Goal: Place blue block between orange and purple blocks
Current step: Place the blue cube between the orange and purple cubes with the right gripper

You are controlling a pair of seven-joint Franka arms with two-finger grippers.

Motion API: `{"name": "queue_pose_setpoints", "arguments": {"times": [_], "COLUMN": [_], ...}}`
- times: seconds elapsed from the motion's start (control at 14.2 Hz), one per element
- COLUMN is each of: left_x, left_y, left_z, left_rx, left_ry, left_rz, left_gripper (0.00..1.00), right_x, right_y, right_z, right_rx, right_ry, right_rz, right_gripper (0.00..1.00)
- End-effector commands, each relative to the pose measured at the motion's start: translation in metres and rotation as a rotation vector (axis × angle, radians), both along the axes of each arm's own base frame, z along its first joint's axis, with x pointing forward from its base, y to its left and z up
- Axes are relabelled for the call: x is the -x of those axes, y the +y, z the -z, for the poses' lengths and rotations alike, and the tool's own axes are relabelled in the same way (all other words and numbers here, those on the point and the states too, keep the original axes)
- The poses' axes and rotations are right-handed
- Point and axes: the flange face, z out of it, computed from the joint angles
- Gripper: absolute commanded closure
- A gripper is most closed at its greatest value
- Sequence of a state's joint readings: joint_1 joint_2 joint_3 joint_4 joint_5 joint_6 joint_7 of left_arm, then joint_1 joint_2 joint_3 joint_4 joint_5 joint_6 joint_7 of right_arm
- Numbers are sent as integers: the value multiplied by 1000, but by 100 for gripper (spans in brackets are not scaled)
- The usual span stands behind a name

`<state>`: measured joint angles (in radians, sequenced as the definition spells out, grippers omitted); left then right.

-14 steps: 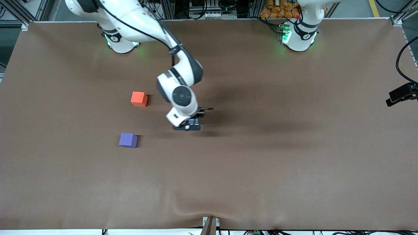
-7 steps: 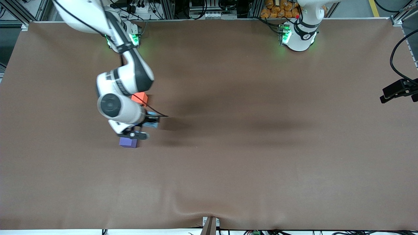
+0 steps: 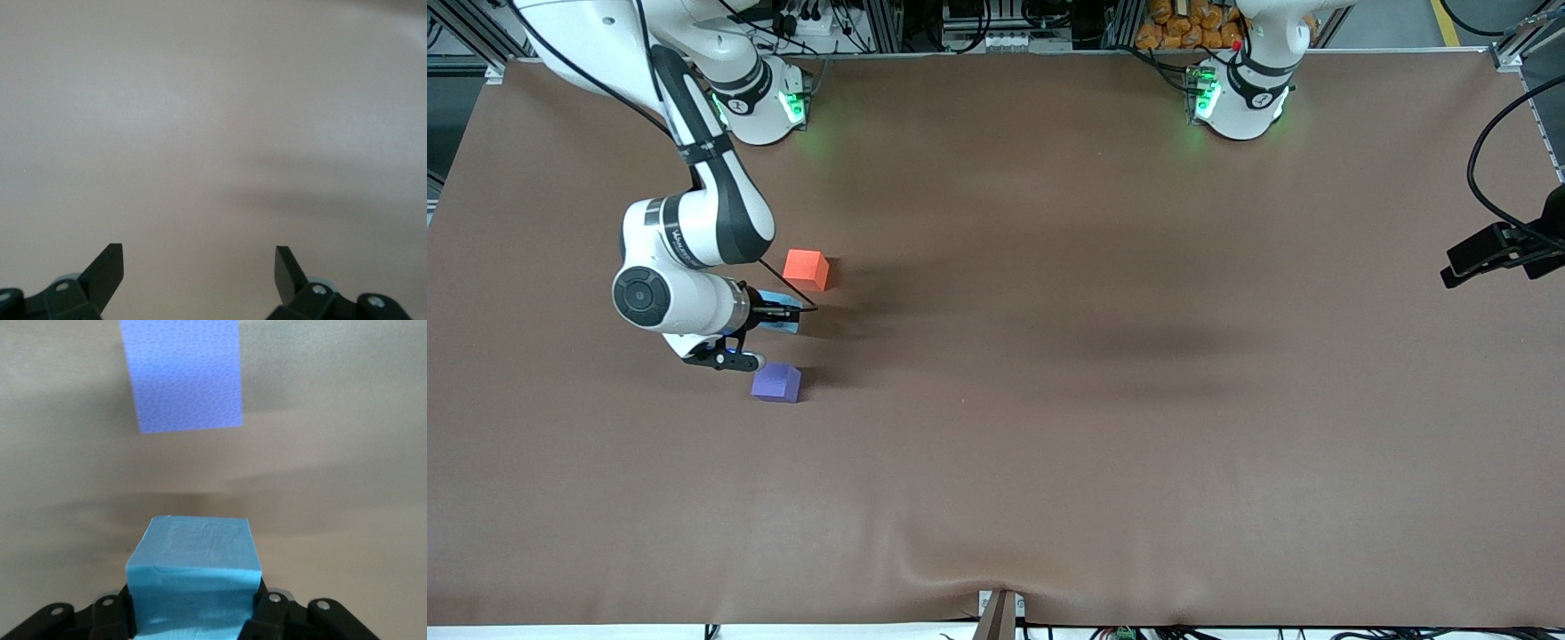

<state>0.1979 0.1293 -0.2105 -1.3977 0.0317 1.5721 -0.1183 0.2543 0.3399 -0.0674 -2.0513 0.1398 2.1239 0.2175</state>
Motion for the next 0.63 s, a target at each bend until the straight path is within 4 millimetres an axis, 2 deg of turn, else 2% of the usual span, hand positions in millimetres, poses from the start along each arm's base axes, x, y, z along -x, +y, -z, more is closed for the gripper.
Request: {"name": "queue_pose_setpoints", "arguments": {"times": [0.0,0.14,0.35,0.56], "left_x": [10,17,30,40], "left_y": [-9,-27,-29,-31], "left_z": [-9,-18,-20,-23], "left_rx": [11,6,-7,-7], "left_ry": [-14,-25,-22,-20], "left_rz": [-2,18,16,19], "left_gripper": [0,0,0,0], "right_x": [14,15,13,14], "right_y": [-4,0,2,15], "right_z": [9,16,30,43], "right_rx": [-13,-11,-8,-7], "right_ry": [-28,-24,-30,-44], "right_rz": [-24,-33,-35,-55], "right_gripper": [63,63,62,60]}}
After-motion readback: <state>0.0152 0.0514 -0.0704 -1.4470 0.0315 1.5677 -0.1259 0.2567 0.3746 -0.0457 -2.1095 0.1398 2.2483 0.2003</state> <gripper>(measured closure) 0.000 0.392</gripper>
